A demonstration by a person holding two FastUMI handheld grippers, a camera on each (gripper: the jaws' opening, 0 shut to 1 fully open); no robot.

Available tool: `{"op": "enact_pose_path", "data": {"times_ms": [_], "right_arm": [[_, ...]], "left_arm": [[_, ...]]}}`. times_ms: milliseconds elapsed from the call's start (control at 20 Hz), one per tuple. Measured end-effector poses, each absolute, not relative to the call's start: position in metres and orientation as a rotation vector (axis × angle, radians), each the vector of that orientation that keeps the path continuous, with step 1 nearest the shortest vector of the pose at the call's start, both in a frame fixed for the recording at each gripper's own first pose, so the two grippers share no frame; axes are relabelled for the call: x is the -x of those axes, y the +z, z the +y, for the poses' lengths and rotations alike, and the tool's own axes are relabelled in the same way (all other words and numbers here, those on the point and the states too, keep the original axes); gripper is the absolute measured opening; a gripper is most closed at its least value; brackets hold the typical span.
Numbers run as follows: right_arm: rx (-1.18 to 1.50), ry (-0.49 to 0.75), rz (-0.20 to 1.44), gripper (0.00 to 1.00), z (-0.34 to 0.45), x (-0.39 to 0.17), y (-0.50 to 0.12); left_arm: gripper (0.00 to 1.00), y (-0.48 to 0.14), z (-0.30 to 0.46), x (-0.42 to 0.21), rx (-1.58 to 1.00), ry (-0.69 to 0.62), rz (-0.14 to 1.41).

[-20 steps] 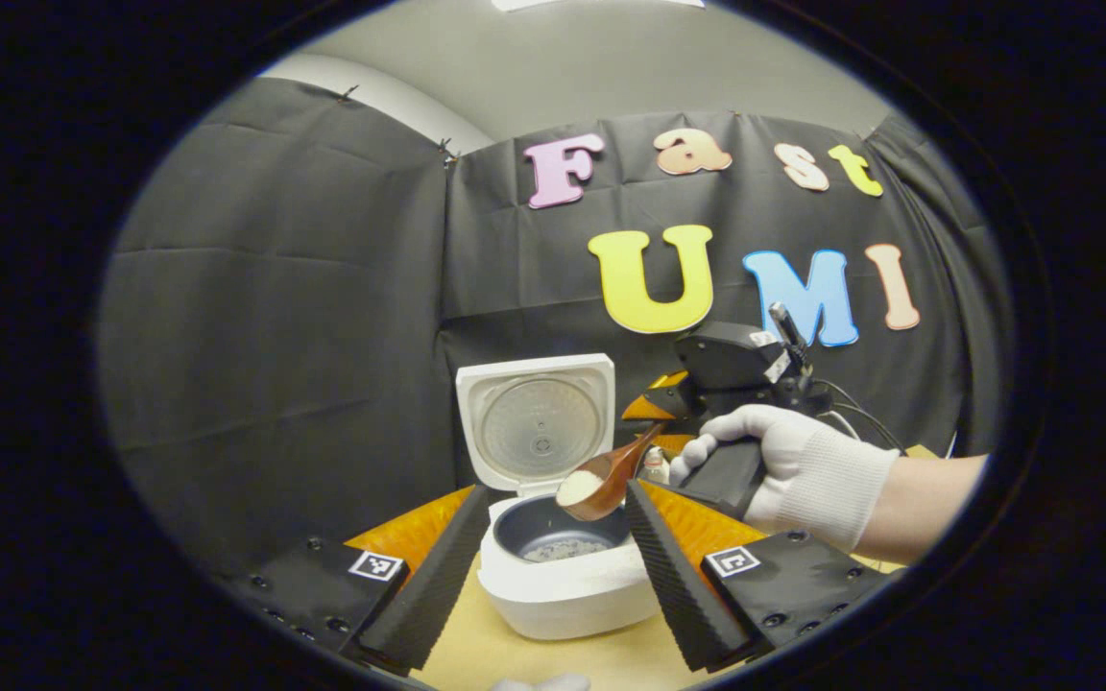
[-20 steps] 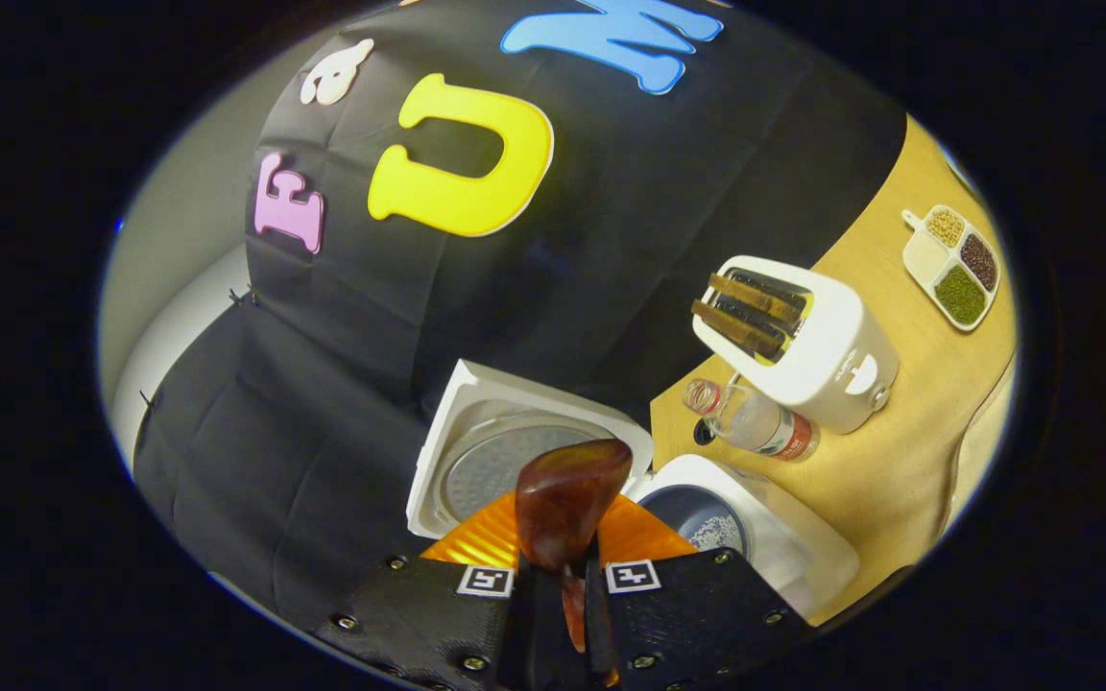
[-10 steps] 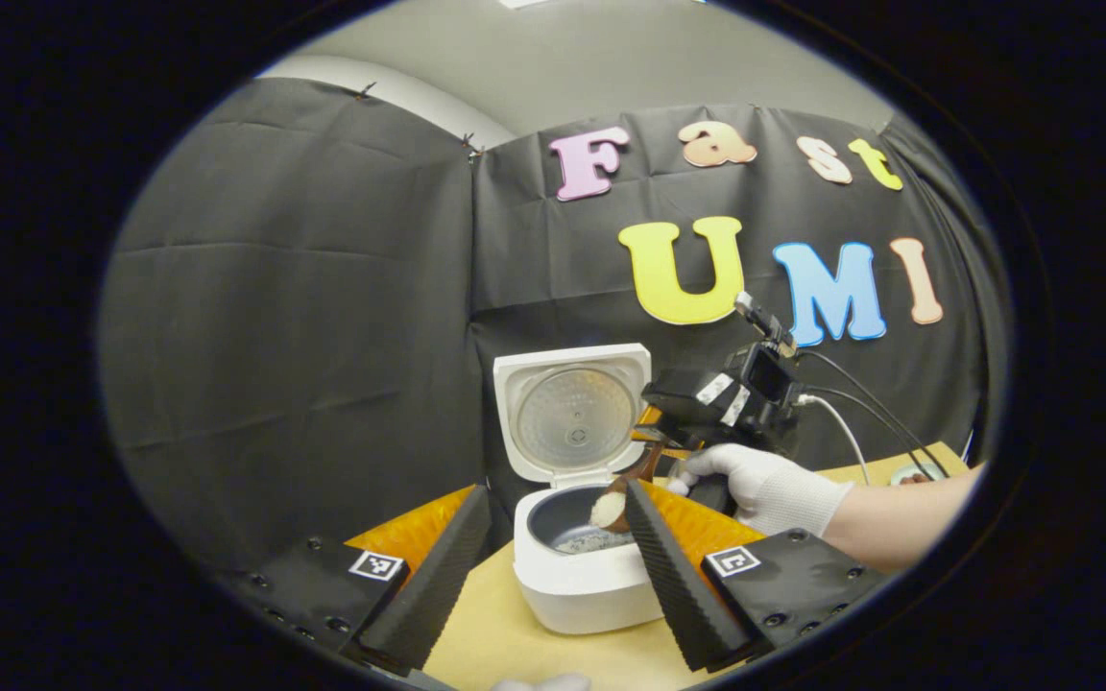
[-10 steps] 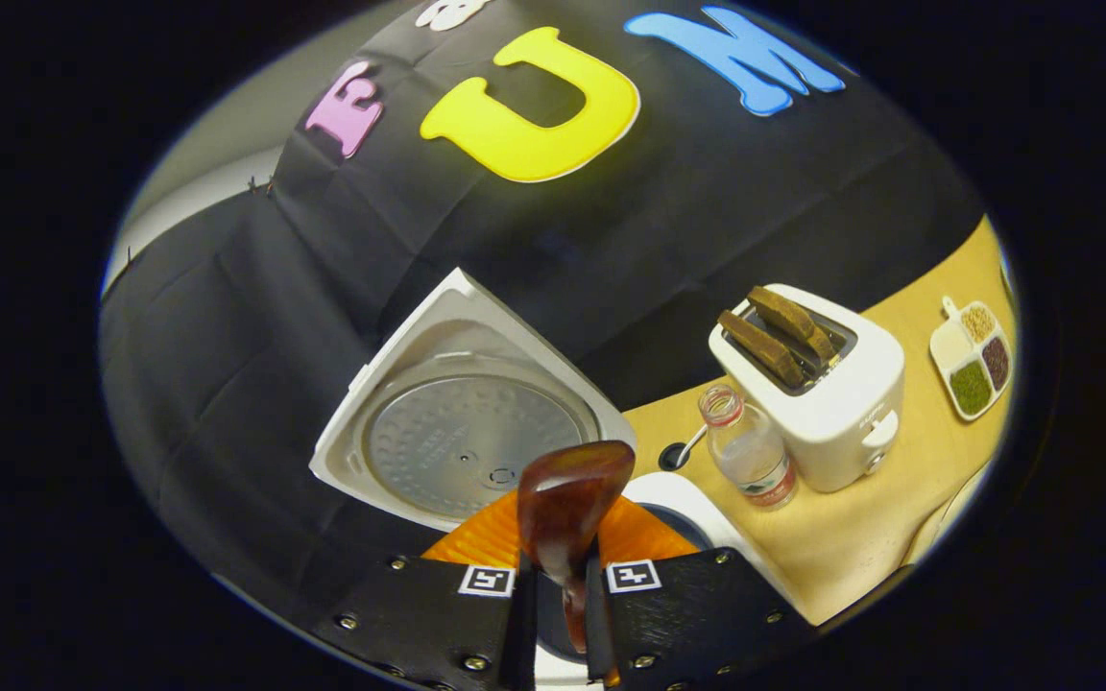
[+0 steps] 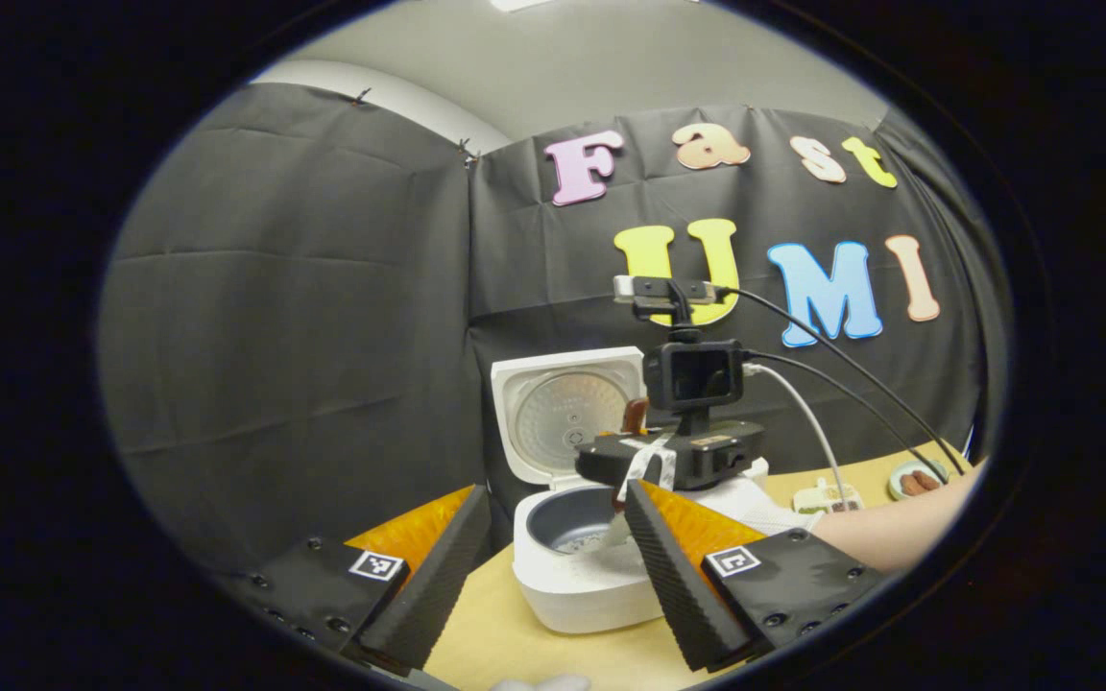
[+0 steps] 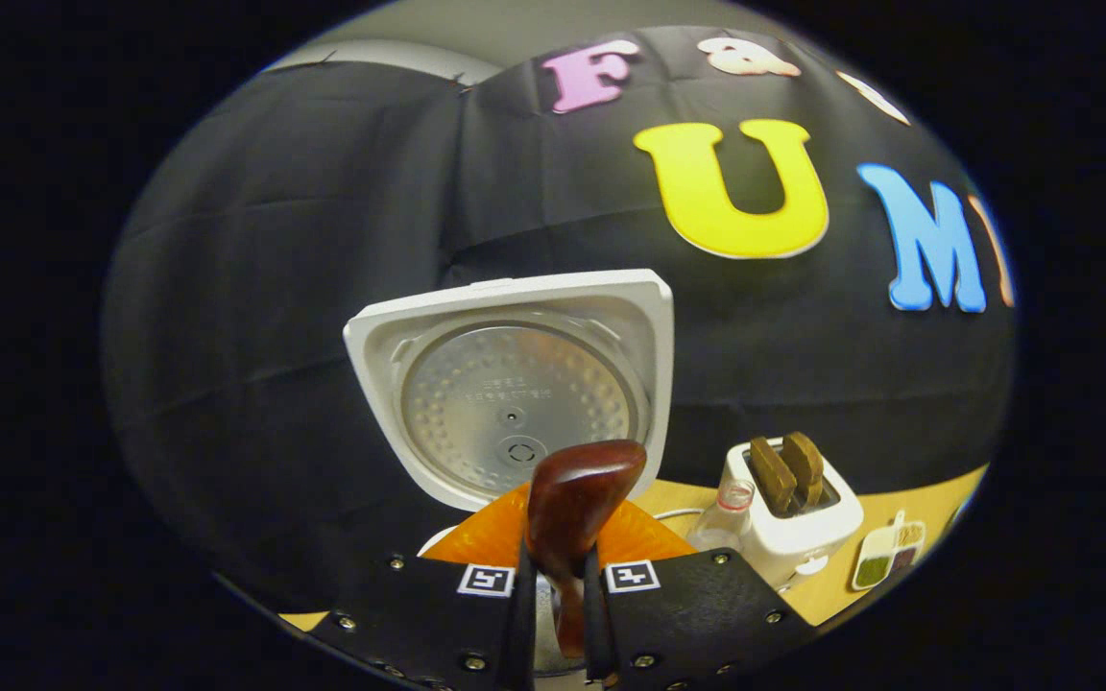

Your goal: Close the left gripper, press the button to open the rice cooker; take a wooden spoon from the chopstick holder with the right hand, scoop a spoonful of rice and pour it into the rice cooker, then put the wooden spoon back into the chopstick holder.

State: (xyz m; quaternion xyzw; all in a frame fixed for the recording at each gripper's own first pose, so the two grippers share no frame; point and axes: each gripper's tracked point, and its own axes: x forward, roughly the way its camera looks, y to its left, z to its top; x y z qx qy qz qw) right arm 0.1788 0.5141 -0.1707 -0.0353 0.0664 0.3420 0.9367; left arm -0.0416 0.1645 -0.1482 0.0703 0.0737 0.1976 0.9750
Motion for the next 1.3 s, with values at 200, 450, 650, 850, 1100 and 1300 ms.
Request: {"op": "enact_pose_path", "data": {"times_ms": [200,450,650,850,1100,1300], "right_arm": [[0.287,0.765,-0.020,0.20,0.521,-0.166,-0.166],[0.310,0.806,-0.047,0.20,0.522,-0.159,-0.165],[-0.061,0.796,0.197,0.21,0.512,-0.169,-0.162],[-0.485,0.741,0.416,0.21,0.478,-0.188,-0.140],[-0.730,0.631,0.447,0.20,0.414,-0.210,-0.111],[-0.784,0.549,0.407,0.20,0.349,-0.218,-0.101]], "left_arm": [[0.99,-0.145,0.161,0.041,-0.140,0.391,0.139],[0.99,-0.141,0.159,0.042,-0.148,0.382,0.139],[0.99,-0.139,0.159,0.042,-0.152,0.374,0.134],[0.99,-0.132,0.154,0.042,-0.156,0.363,0.120],[0.99,-0.118,0.135,0.043,-0.145,0.311,0.099],[0.99,-0.110,0.096,0.032,-0.148,0.244,0.080]]}}
